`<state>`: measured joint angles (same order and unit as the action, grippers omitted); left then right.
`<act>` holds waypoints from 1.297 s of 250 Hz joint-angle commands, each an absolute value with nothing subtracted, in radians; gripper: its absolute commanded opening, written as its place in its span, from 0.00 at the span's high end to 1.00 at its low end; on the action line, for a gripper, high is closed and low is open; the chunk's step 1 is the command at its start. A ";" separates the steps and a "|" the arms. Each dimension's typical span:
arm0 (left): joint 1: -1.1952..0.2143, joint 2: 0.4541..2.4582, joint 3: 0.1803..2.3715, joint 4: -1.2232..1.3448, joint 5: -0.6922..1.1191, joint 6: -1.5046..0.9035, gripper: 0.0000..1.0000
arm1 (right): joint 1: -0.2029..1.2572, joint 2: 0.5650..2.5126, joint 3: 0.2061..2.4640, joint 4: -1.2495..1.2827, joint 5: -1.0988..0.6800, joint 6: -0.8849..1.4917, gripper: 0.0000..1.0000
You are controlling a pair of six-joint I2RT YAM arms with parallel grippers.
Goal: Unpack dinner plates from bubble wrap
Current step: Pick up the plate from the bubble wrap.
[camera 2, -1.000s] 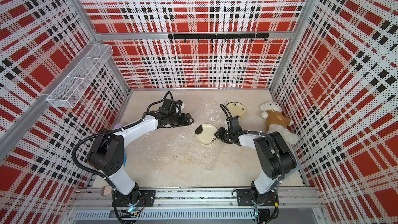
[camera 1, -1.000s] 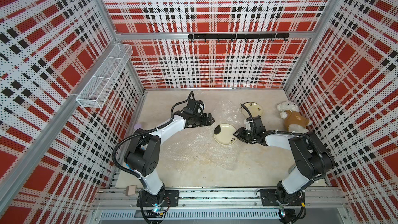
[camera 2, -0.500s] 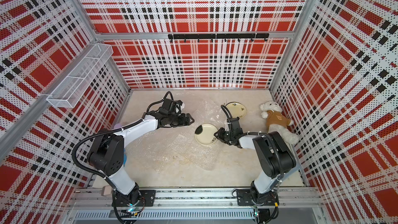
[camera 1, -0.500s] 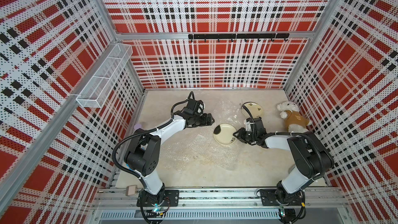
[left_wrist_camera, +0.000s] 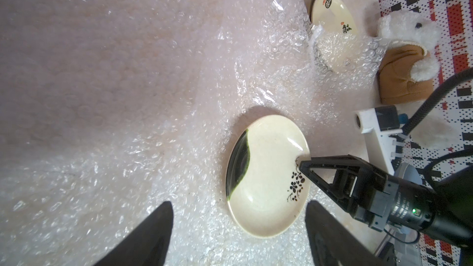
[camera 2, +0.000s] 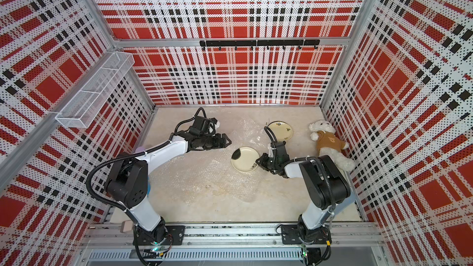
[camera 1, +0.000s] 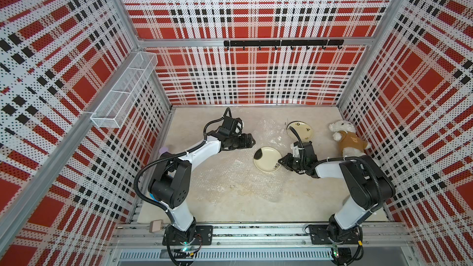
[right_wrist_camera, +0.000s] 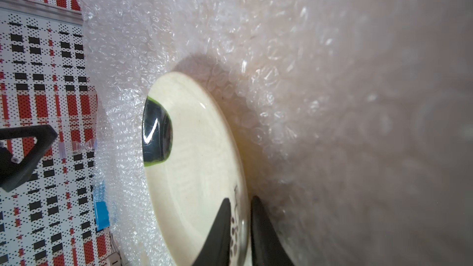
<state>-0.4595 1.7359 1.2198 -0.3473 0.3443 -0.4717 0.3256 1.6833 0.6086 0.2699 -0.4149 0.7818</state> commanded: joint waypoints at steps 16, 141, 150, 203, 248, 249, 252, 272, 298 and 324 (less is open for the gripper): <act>-0.462 1.741 1.243 -0.342 0.348 -0.483 0.17 | 0.322 1.693 0.597 0.332 -0.412 0.787 0.86; -0.460 1.730 1.238 -0.353 0.340 -0.474 0.17 | 0.316 1.593 0.571 0.344 -0.418 0.864 0.97; -0.459 1.733 1.238 -0.352 0.340 -0.474 0.17 | 0.314 1.582 0.572 0.344 -0.422 0.870 0.97; -0.459 1.735 1.239 -0.347 0.351 -0.474 0.17 | 0.304 1.543 0.581 0.315 -0.431 0.880 0.98; -0.457 1.729 1.231 -0.351 0.348 -0.471 0.17 | 0.300 1.529 0.583 0.299 -0.426 0.876 0.99; -0.456 1.729 1.231 -0.350 0.348 -0.470 0.17 | 0.300 1.529 0.583 0.298 -0.426 0.876 0.99; -0.456 1.728 1.230 -0.349 0.348 -0.469 0.17 | 0.299 1.527 0.583 0.298 -0.425 0.876 0.99; -0.455 1.726 1.225 -0.346 0.351 -0.471 0.17 | 0.296 1.521 0.580 0.295 -0.427 0.876 0.99; -0.453 1.723 1.220 -0.342 0.350 -0.471 0.17 | 0.291 1.503 0.581 0.276 -0.430 0.879 0.99; -0.453 1.721 1.218 -0.345 0.352 -0.472 0.17 | 0.285 1.460 0.600 0.199 -0.431 0.874 0.99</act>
<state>-0.4587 1.7367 1.2194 -0.3477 0.3443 -0.4706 0.2932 1.5284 0.5739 0.2321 -0.4202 0.8661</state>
